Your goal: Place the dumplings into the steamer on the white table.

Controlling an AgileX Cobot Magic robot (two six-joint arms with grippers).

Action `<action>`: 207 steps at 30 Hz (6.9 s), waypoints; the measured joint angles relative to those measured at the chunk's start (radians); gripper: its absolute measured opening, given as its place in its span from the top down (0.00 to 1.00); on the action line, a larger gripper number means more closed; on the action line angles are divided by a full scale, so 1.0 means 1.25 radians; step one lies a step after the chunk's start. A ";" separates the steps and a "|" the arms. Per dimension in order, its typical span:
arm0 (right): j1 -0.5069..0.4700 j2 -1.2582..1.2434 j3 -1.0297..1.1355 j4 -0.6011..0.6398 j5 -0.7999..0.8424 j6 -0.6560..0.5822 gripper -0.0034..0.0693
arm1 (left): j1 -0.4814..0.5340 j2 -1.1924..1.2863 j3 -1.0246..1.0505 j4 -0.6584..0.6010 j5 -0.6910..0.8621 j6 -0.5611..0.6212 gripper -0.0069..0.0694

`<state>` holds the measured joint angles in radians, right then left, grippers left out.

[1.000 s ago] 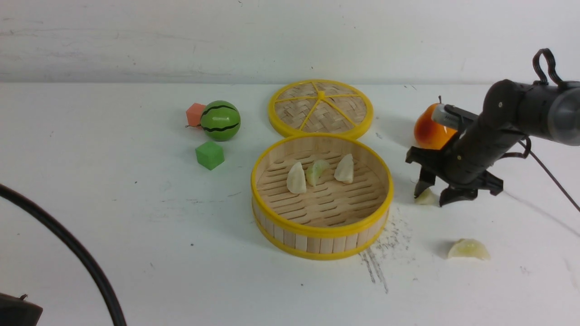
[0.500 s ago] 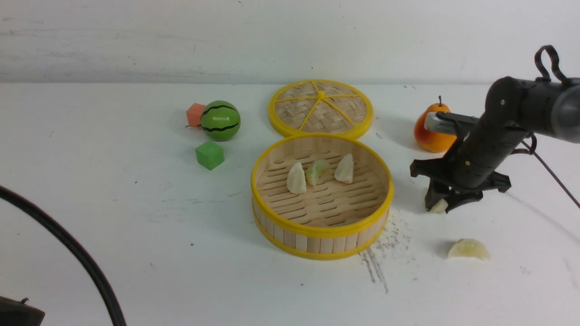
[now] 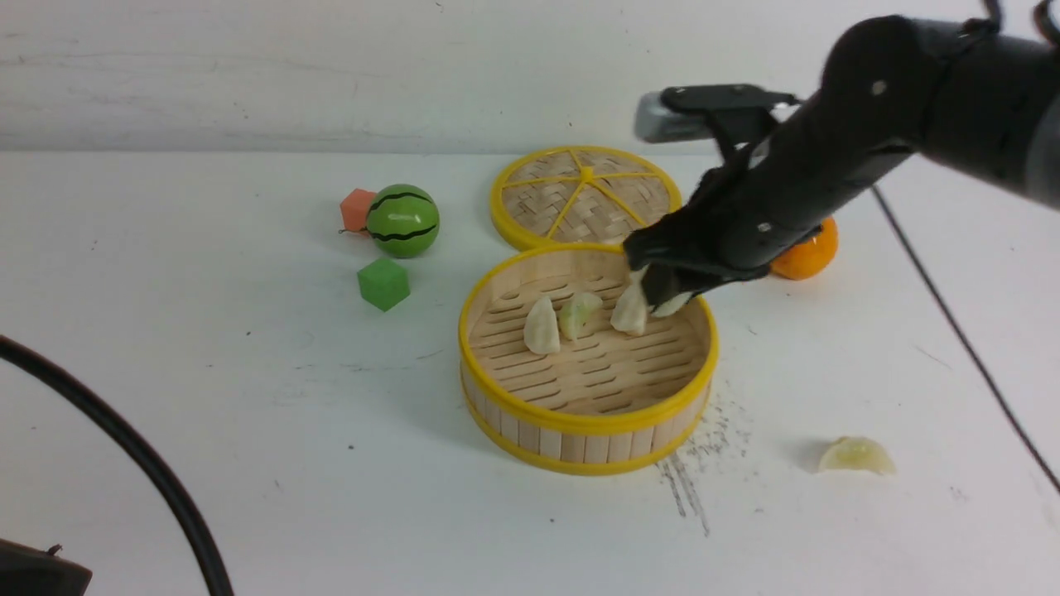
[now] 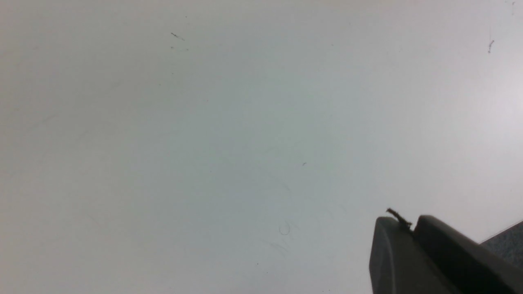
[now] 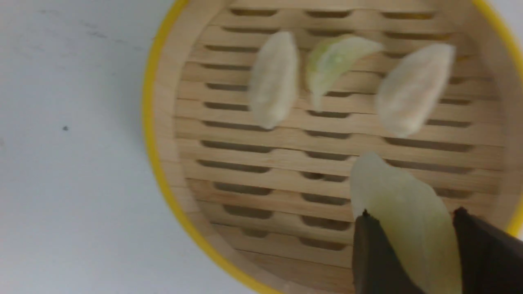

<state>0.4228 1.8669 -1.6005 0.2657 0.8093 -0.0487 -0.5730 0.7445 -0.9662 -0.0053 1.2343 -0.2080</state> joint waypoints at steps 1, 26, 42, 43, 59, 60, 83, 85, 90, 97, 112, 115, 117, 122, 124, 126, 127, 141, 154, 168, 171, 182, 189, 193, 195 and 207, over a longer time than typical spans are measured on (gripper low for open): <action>0.022 0.012 0.000 0.001 -0.019 0.000 0.62 | 0.000 0.000 0.000 0.000 0.000 0.000 0.83; 0.074 0.057 -0.134 -0.101 0.100 0.034 0.26 | 0.000 0.000 0.000 -0.001 0.007 0.016 0.81; -0.094 -0.200 0.187 -0.245 0.282 -0.030 0.32 | 0.000 0.000 0.000 -0.001 0.006 0.018 0.80; -0.110 -0.200 0.216 -0.234 0.259 -0.033 0.32 | 0.000 0.000 0.000 -0.001 0.006 0.018 0.81; -0.213 -0.056 0.323 -0.172 0.010 -0.239 0.32 | 0.000 0.000 0.000 -0.001 0.006 0.018 0.79; -0.213 -0.042 0.323 -0.169 -0.002 -0.268 0.32 | 0.000 0.000 0.000 -0.001 0.006 0.018 0.79; -0.200 0.000 0.297 -0.150 -0.036 -0.303 0.67 | 0.000 0.000 0.000 -0.001 0.000 0.018 0.78; -0.167 -0.036 0.247 -0.128 -0.004 -0.278 0.67 | 0.000 0.000 0.000 -0.001 -0.001 0.018 0.78; -0.071 -0.064 0.111 -0.093 0.040 -0.197 0.67 | 0.000 0.000 0.000 -0.001 -0.004 0.018 0.78; 0.030 0.033 -0.009 -0.119 0.016 -0.055 0.67 | 0.000 0.000 0.000 -0.001 0.001 0.018 0.76; 0.034 0.178 -0.017 -0.136 -0.080 0.093 0.42 | 0.000 -0.182 0.002 0.004 0.007 0.008 0.75; 0.034 0.152 -0.017 -0.136 -0.063 0.094 0.34 | 0.000 -0.243 0.022 0.023 0.007 -0.021 0.75; 0.034 0.115 -0.017 -0.138 -0.047 0.094 0.32 | 0.000 -0.292 0.054 0.051 0.007 -0.049 0.75; 0.034 -0.047 -0.014 -0.138 -0.018 0.094 0.41 | 0.000 -0.414 0.160 0.108 0.007 -0.115 0.75; 0.034 -0.085 -0.006 -0.138 -0.017 0.093 0.46 | 0.000 -0.447 0.188 0.112 0.006 -0.126 0.75; 0.035 -0.176 0.029 -0.138 -0.018 0.091 0.58 | 0.000 -0.517 0.240 0.112 -0.022 -0.147 0.75; 0.035 -0.214 0.053 -0.138 -0.025 0.091 0.63 | 0.000 -0.540 0.258 0.112 -0.038 -0.154 0.75; 0.147 -0.745 0.521 -0.138 -0.348 0.050 0.98 | 0.000 -0.611 0.366 0.141 -0.256 -0.191 0.93; 0.149 -0.904 0.632 -0.138 -0.389 0.050 0.97 | 0.000 -0.611 0.367 0.163 -0.274 -0.189 0.93; 0.149 -0.903 0.632 -0.138 -0.389 0.050 0.97 | 0.000 -0.611 0.367 0.163 -0.274 -0.189 0.93; 0.149 -0.903 0.632 -0.140 -0.388 0.050 0.96 | 0.000 -0.611 0.367 0.163 -0.274 -0.189 0.93; 0.042 -1.070 0.885 -0.235 -0.478 0.050 0.98 | 0.000 -0.611 0.367 0.164 -0.274 -0.189 0.93; -0.186 -1.307 1.160 -0.232 -0.532 0.050 0.98 | 0.000 -0.611 0.367 0.164 -0.274 -0.189 0.93; -0.288 -1.452 1.262 -0.232 -0.509 0.050 0.98 | 0.000 -0.611 0.367 0.164 -0.274 -0.189 0.93; -0.329 -1.493 1.293 -0.232 -0.478 0.050 0.98 | 0.000 -0.611 0.367 0.164 -0.274 -0.189 0.93; -0.364 -1.502 1.297 -0.232 -0.354 0.050 0.98 | 0.000 -0.611 0.367 0.165 -0.275 -0.189 0.92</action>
<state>-0.0327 -0.0106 0.0209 -0.0246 0.3668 0.0139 -0.5730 -0.0190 -0.5079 0.2007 0.8906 -0.4441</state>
